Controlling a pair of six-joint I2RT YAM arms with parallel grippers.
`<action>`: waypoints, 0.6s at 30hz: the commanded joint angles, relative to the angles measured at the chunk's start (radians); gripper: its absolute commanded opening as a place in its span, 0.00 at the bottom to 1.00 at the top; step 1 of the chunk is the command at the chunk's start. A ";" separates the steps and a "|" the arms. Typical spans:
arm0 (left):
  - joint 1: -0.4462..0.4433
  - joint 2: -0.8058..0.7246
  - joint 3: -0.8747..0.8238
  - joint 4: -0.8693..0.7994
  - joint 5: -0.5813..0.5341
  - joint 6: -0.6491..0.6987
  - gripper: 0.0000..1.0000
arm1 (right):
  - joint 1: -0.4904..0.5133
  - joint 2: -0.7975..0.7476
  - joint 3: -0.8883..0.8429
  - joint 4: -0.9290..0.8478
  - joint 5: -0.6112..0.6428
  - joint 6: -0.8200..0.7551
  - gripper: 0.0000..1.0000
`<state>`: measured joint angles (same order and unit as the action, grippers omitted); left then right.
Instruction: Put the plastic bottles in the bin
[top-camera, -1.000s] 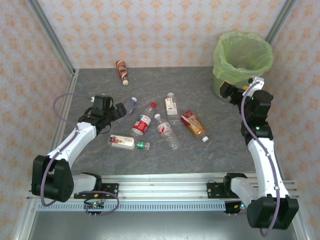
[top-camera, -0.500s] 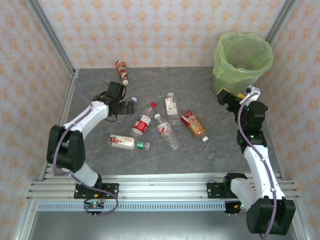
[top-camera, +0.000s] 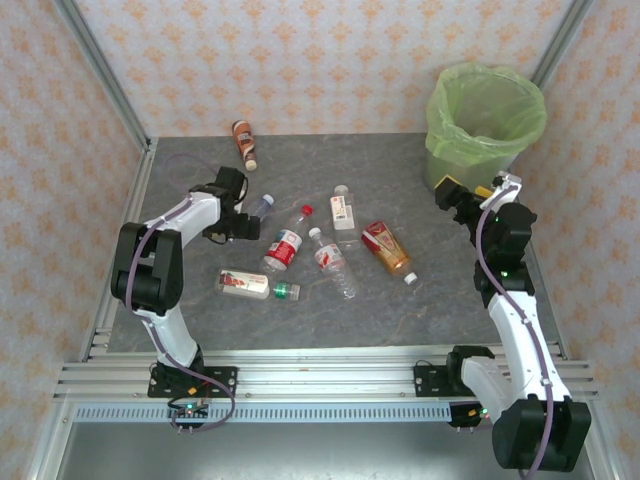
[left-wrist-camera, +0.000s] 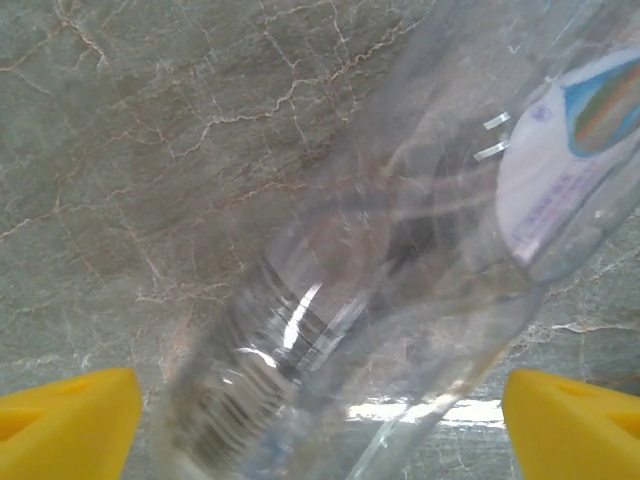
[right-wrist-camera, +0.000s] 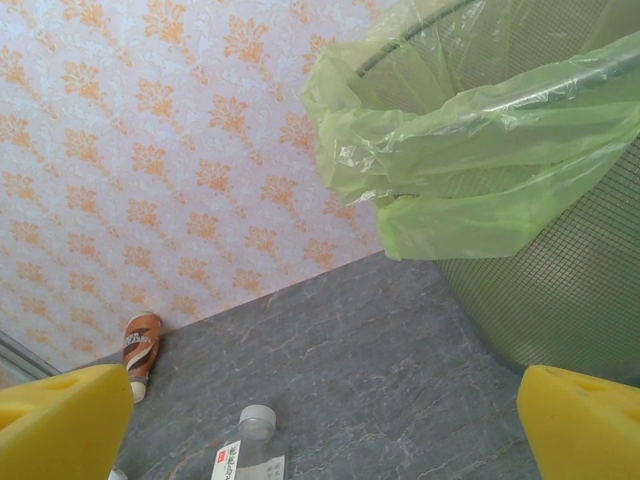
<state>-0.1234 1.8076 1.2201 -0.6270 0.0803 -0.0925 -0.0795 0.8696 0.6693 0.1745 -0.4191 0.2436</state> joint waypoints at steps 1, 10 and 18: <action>-0.004 -0.010 -0.042 0.051 0.073 0.025 0.88 | -0.003 0.000 -0.004 0.050 0.008 0.008 0.99; -0.010 0.062 -0.008 0.029 0.068 0.039 0.76 | -0.005 -0.007 0.000 0.036 0.014 0.013 0.99; -0.034 0.096 0.031 -0.003 0.058 0.053 0.69 | -0.004 -0.006 -0.008 0.034 0.019 0.013 0.99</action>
<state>-0.1467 1.8885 1.2186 -0.5903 0.1356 -0.0589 -0.0795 0.8703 0.6693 0.1749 -0.4149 0.2512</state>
